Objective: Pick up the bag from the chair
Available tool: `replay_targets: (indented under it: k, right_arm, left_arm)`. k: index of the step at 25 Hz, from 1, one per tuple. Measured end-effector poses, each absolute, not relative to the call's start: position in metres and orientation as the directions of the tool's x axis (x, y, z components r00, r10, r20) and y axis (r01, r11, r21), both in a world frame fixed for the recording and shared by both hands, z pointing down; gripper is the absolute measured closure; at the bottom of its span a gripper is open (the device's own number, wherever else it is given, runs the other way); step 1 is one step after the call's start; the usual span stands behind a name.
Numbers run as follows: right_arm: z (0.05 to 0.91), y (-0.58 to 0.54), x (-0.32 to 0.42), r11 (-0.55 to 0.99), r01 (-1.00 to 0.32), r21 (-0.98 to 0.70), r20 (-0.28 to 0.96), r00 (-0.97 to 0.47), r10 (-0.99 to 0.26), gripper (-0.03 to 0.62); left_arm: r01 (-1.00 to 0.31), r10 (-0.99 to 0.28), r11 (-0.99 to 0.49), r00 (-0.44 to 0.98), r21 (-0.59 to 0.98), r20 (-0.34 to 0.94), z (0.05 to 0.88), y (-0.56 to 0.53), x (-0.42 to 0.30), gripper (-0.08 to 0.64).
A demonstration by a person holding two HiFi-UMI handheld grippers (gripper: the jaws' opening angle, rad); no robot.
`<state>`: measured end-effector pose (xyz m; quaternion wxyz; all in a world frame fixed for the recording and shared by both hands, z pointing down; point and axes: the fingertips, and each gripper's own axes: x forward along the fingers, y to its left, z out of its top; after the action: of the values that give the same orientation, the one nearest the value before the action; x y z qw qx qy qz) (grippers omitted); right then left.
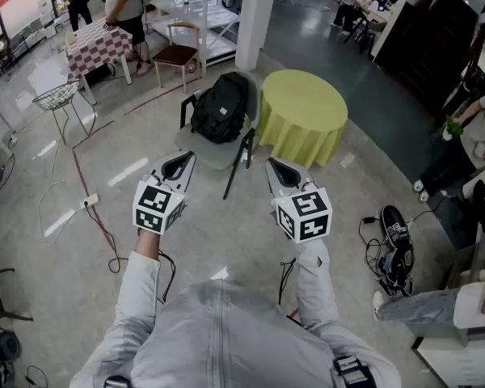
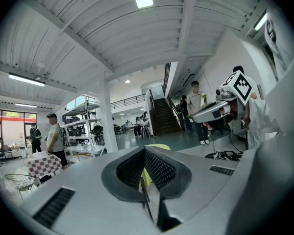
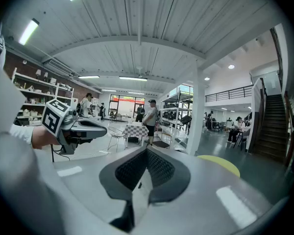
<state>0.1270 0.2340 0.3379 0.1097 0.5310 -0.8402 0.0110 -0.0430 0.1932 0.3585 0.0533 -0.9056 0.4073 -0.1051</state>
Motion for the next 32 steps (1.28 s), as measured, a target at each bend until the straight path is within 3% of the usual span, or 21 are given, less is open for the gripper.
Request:
replay_targets:
  k: [32]
  right_arm:
    - [0.373, 0.157, 0.172, 0.466, -0.885, 0.019, 0.203, -0.453, -0.868, 0.581]
  left_arm:
    - [-0.768, -0.780, -0.624, 0.602, -0.142, 0.174, 0.389, 0.125, -0.009, 0.554]
